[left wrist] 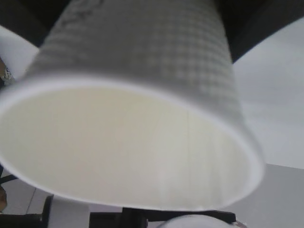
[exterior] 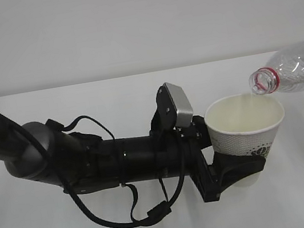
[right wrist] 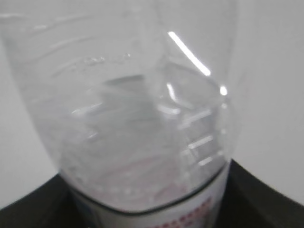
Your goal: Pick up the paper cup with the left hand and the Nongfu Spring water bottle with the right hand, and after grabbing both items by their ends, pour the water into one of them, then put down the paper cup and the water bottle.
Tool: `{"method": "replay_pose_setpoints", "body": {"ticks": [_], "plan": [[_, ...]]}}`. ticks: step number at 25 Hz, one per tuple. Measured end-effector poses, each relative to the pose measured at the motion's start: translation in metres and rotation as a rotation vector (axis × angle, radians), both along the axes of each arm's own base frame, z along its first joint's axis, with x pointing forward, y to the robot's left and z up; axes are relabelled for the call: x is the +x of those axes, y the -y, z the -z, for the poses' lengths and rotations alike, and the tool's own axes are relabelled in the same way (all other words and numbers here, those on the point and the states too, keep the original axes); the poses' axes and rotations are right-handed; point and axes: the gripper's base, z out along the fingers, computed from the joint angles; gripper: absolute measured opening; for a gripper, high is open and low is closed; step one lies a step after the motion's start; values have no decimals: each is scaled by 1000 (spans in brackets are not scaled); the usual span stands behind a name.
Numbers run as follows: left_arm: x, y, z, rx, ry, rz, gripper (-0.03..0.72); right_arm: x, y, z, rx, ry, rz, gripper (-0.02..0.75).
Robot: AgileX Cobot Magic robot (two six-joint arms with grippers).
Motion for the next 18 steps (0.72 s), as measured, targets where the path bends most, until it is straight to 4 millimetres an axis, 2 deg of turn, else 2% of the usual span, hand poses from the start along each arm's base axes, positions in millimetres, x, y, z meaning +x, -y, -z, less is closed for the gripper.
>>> {"method": "replay_pose_setpoints", "body": {"ticks": [18], "plan": [[0, 0, 0, -2, 0, 1, 538, 0, 0, 0, -18, 3, -1, 498]]}}
